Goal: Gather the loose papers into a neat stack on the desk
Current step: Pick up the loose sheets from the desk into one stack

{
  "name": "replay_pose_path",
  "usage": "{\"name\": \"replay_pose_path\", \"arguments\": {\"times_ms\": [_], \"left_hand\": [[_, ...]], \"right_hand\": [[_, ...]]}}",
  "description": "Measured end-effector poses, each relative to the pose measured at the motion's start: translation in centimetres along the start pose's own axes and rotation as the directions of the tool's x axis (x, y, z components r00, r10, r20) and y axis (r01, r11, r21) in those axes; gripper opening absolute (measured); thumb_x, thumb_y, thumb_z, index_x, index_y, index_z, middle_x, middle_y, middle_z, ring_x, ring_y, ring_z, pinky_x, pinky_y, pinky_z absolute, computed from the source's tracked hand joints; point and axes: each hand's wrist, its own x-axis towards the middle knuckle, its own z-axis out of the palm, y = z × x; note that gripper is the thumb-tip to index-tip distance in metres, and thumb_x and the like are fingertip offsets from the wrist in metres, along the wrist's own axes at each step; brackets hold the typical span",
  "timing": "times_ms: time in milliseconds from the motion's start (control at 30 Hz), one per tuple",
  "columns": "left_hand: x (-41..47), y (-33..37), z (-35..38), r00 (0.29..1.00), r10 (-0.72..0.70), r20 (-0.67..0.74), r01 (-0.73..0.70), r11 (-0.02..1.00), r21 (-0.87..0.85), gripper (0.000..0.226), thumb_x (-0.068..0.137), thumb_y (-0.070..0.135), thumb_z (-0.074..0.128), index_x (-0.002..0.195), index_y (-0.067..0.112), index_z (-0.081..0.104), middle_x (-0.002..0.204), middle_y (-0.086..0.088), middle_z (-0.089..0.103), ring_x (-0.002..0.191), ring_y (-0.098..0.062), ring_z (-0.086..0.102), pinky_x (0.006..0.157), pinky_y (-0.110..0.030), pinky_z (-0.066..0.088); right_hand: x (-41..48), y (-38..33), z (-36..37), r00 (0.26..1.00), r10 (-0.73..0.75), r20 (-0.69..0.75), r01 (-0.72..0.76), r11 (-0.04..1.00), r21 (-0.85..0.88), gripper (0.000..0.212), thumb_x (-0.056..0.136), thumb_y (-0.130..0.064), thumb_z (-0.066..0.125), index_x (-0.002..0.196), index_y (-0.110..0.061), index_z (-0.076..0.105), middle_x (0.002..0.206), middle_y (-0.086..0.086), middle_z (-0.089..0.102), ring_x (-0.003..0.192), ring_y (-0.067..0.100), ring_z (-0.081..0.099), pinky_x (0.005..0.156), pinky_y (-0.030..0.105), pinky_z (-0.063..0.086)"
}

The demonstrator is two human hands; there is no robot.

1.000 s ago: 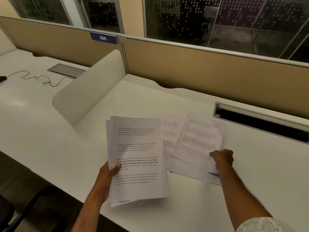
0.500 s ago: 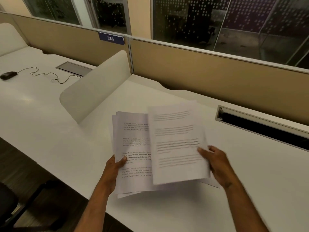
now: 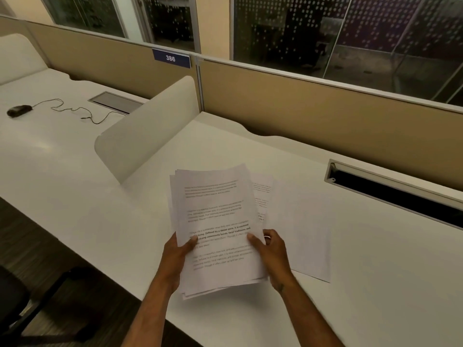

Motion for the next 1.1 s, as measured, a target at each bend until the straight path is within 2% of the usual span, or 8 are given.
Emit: {"name": "replay_pose_path", "arguments": {"times_ms": [100,267,500,633,733,833,967,1100], "left_hand": [[0.1,0.2,-1.4,1.000,0.007,-0.024,-0.007,1.000,0.001,0.041,0.094,0.016,0.067,0.133,0.019,0.060,0.120,-0.018,0.074,0.106,-0.043,0.072,0.093,-0.067,0.054],[0.4,0.9,-3.9,0.997,0.030,-0.068,-0.032,0.999,-0.020,0.043,0.093,0.016,0.067,0.135,0.018,0.059,0.120,-0.018,0.074,0.106,-0.043,0.071,0.091,-0.064,0.056],[0.5,1.5,-5.3,0.997,0.036,-0.068,-0.038,0.999,-0.032,0.044,0.086,0.022,0.071,0.128,0.020,0.062,0.116,-0.016,0.076,0.102,-0.041,0.073,0.081,-0.057,0.062],[0.7,1.8,-5.8,0.997,0.045,-0.059,-0.048,0.998,-0.040,0.048,0.083,0.024,0.072,0.129,0.019,0.062,0.114,-0.014,0.077,0.098,-0.037,0.075,0.074,-0.050,0.064],[0.9,2.1,-6.1,0.997,0.054,-0.058,-0.056,0.997,-0.043,0.049,0.082,0.024,0.072,0.130,0.019,0.062,0.114,-0.014,0.077,0.100,-0.037,0.075,0.076,-0.050,0.064],[1.0,2.2,-6.1,0.997,0.059,-0.051,-0.061,0.998,-0.033,0.046,0.083,0.024,0.071,0.128,0.021,0.062,0.114,-0.014,0.077,0.101,-0.038,0.074,0.078,-0.051,0.063],[1.0,2.2,-6.0,0.997,0.062,-0.052,-0.064,0.998,-0.024,0.041,0.084,0.023,0.070,0.124,0.023,0.064,0.113,-0.013,0.078,0.100,-0.038,0.074,0.076,-0.051,0.063],[1.1,2.1,-6.4,0.997,0.060,-0.058,-0.061,0.998,-0.020,0.041,0.086,0.021,0.069,0.127,0.022,0.062,0.112,-0.012,0.078,0.098,-0.038,0.075,0.073,-0.050,0.064]], "right_hand": [[1.5,0.2,-3.0,0.949,0.017,-0.315,-0.085,0.975,-0.204,0.037,0.085,-0.043,0.074,0.110,-0.017,0.061,0.110,0.009,0.069,0.099,0.028,0.065,0.077,0.034,0.053],[1.7,3.9,-9.6,0.791,0.079,-0.607,-0.505,0.645,-0.574,0.069,0.084,-0.047,0.071,0.129,-0.002,0.044,0.130,0.029,0.044,0.118,0.045,0.045,0.096,0.054,0.042],[3.1,3.3,-11.4,0.739,0.250,-0.626,-0.375,0.924,-0.074,0.044,0.076,-0.009,0.078,0.116,0.007,0.067,0.115,0.028,0.070,0.104,0.046,0.066,0.093,0.056,0.054],[1.6,-2.9,-11.5,0.556,-0.234,-0.797,0.038,0.966,-0.257,0.029,0.078,-0.008,0.065,0.107,-0.001,0.068,0.107,0.024,0.071,0.096,0.043,0.067,0.084,0.042,0.055],[-0.2,-6.1,-11.0,0.400,-0.737,-0.545,0.175,0.645,-0.744,0.025,0.082,-0.014,0.058,0.101,-0.001,0.067,0.093,0.022,0.067,0.080,0.037,0.063,0.067,0.031,0.049],[-1.2,-5.5,-8.5,0.524,-0.807,-0.272,0.160,0.407,-0.899,0.024,0.074,0.006,0.069,0.096,-0.002,0.069,0.090,0.022,0.063,0.071,0.041,0.064,0.055,0.038,0.055],[-1.8,-1.1,-4.5,0.866,-0.488,-0.104,0.043,0.280,-0.959,0.020,0.078,0.008,0.066,0.093,-0.004,0.071,0.094,0.021,0.065,0.071,0.037,0.066,0.055,0.038,0.055],[-1.7,3.1,-3.0,0.960,-0.277,0.026,0.095,0.240,-0.966,0.029,0.063,-0.012,0.089,0.084,-0.004,0.072,0.092,0.019,0.068,0.063,0.031,0.069,0.048,0.030,0.055]]}}
